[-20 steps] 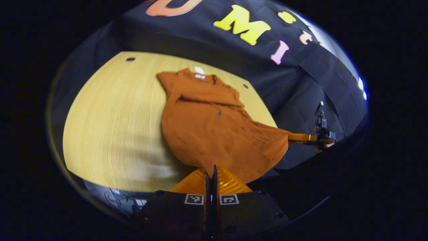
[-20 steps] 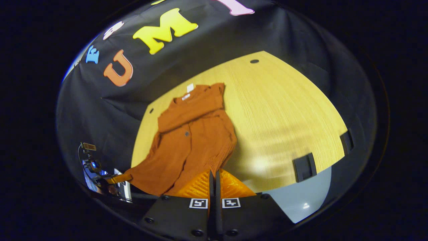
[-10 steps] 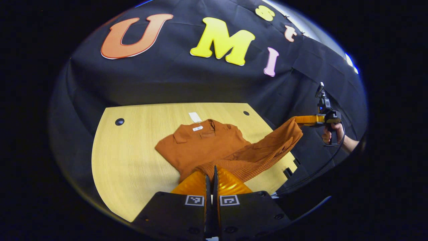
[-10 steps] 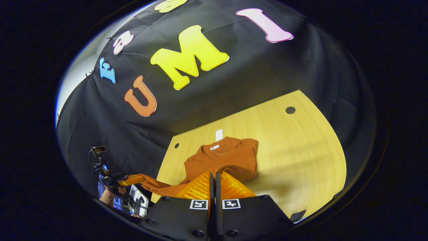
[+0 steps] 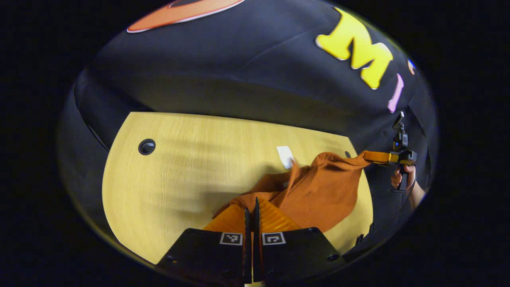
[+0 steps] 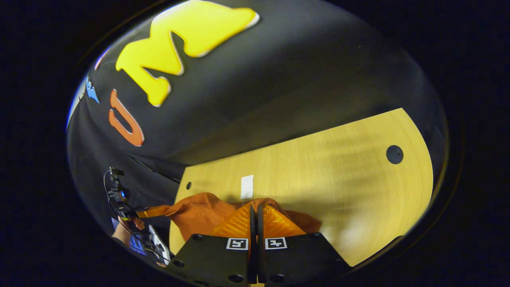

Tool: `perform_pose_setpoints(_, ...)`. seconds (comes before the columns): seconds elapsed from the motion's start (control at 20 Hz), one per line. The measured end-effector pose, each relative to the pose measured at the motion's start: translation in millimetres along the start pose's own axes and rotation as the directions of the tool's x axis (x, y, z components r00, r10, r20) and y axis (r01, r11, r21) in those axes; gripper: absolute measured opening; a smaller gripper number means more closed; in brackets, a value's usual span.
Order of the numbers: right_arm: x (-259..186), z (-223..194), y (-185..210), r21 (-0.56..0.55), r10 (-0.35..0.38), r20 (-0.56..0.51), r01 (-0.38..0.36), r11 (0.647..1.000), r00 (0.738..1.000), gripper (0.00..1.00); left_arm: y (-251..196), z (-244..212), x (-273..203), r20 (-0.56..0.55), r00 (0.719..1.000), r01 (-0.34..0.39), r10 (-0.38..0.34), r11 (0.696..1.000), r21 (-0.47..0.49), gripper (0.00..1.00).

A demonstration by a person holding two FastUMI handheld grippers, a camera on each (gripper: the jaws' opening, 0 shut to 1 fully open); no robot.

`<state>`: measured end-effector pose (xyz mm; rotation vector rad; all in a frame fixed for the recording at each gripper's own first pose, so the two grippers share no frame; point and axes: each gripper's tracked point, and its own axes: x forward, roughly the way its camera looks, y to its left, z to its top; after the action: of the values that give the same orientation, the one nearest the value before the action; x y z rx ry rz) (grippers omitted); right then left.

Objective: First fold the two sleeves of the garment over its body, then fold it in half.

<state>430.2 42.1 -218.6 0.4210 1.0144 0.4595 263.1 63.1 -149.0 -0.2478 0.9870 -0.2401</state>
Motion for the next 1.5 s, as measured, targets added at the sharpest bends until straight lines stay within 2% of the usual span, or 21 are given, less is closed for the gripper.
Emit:
perform_pose_setpoints(0.1, 49.6, -11.3, -13.9, 0.033, -0.022, -0.058, 0.024, 0.999, 0.998, 0.01, 13.3, 0.3, 42.0, -0.011, 1.000, -0.010, 0.009, 0.997, -0.076, 0.06)
perform_pose_setpoints(0.25, 97.7, -13.2, -38.1, 0.078, -0.076, -0.057, 0.081, 0.994, 0.995, 0.01, 30.9, -5.2, 76.1, -0.025, 1.000, -0.006, 0.002, 0.988, -0.153, 0.07)
perform_pose_setpoints(0.4, 108.1, -8.7, -61.5, 0.132, -0.099, -0.052, 0.105, 0.986, 0.994, 0.01, 36.5, -3.1, 95.0, -0.004, 1.000, 0.019, -0.021, 0.974, -0.224, 0.14)
perform_pose_setpoints(0.45, 106.1, -6.6, -66.3, 0.144, -0.110, -0.049, 0.116, 0.983, 0.993, 0.07, 45.1, 0.8, 98.8, 0.012, 1.000, 0.009, -0.007, 0.974, -0.228, 0.15)
perform_pose_setpoints(0.5, 111.1, -4.1, -70.1, 0.156, -0.112, -0.034, 0.116, 0.981, 0.993, 0.16, 51.5, 5.8, 97.7, 0.026, 0.999, -0.021, 0.028, 0.977, -0.210, 0.41)
perform_pose_setpoints(0.55, 109.2, 4.9, -69.5, 0.169, -0.114, -0.006, 0.113, 0.979, 0.993, 0.15, 62.2, 9.9, 92.4, 0.040, 0.996, -0.076, 0.084, 0.981, -0.177, 0.67)
perform_pose_setpoints(0.6, 102.3, 12.4, -68.7, 0.176, -0.118, 0.029, 0.111, 0.978, 0.993, 0.32, 68.8, 15.3, 85.9, 0.055, 0.992, -0.103, 0.113, 0.983, -0.149, 0.94)
perform_pose_setpoints(0.7, 84.0, 36.8, -62.9, 0.172, -0.122, 0.114, 0.101, 0.980, 0.986, 0.65, 69.1, 30.0, 72.5, 0.097, 0.987, -0.118, 0.131, 0.985, -0.123, 0.96)
perform_pose_setpoints(0.75, 75.2, 47.6, -59.8, 0.168, -0.131, 0.150, 0.105, 0.980, 0.980, 0.76, 68.0, 35.6, 61.5, 0.126, 0.983, -0.122, 0.137, 0.986, -0.117, 0.96)
perform_pose_setpoints(0.8, 66.1, 51.5, -58.8, 0.166, -0.145, 0.178, 0.115, 0.979, 0.973, 0.72, 66.8, 46.3, 50.9, 0.163, 0.975, -0.133, 0.151, 0.984, -0.116, 0.97)
perform_pose_setpoints(0.85, 54.1, 55.2, -53.4, 0.159, -0.150, 0.202, 0.118, 0.980, 0.968, 0.81, 64.1, 56.6, 36.3, 0.204, 0.965, -0.142, 0.163, 0.983, -0.116, 0.97)
perform_pose_setpoints(0.9, 40.4, 55.9, -45.3, 0.148, -0.155, 0.220, 0.124, 0.981, 0.963, 0.83, 61.8, 64.3, 22.6, 0.232, 0.958, -0.148, 0.170, 0.983, -0.111, 0.98)
perform_pose_setpoints(0.95, 27.5, 55.2, -37.8, 0.127, -0.162, 0.233, 0.135, 0.983, 0.959, 0.83, 60.7, 69.5, 3.6, 0.261, 0.947, -0.165, 0.187, 0.981, -0.102, 0.98)
perform_pose_setpoints(1.0, 17.6, 56.2, -29.9, 0.104, -0.172, 0.253, 0.150, 0.983, 0.952, 0.78, 55.6, 71.7, -4.6, 0.280, 0.941, -0.170, 0.192, 0.980, -0.100, 0.98)
perform_pose_setpoints(1.05, 4.5, 57.4, -19.6, 0.087, -0.176, 0.281, 0.158, 0.984, 0.943, 0.86, 48.7, 73.6, -16.6, 0.299, 0.935, -0.166, 0.190, 0.981, -0.105, 0.98)
perform_pose_setpoints(1.1, -12.6, 55.4, -4.8, 0.072, -0.177, 0.314, 0.163, 0.984, 0.933, 0.86, 40.5, 76.6, -33.7, 0.330, 0.925, -0.162, 0.189, 0.981, -0.110, 0.98)
perform_pose_setpoints(1.2, -55.9, 48.4, 20.0, 0.042, -0.174, 0.388, 0.172, 0.984, 0.905, 0.86, 26.7, 82.6, -74.2, 0.414, 0.887, -0.179, 0.206, 0.978, -0.103, 0.98)
perform_pose_setpoints(1.3, -99.6, 39.0, 46.5, 0.007, -0.180, 0.464, 0.199, 0.980, 0.868, 0.88, 4.5, 87.8, -117.1, 0.505, 0.835, -0.213, 0.220, 0.974, -0.073, 0.98)
perform_pose_setpoints(1.45, -169.5, 18.1, 105.0, -0.053, -0.176, 0.576, 0.252, 0.966, 0.798, 0.89, -30.1, 86.6, -182.1, 0.628, 0.750, -0.233, 0.210, 0.971, -0.046, 0.98)
perform_pose_setpoints(1.5, -192.2, 10.2, 126.9, -0.075, -0.162, 0.621, 0.264, 0.962, 0.767, 0.91, -44.2, 84.3, -204.8, 0.663, 0.723, -0.230, 0.195, 0.973, -0.034, 0.98)
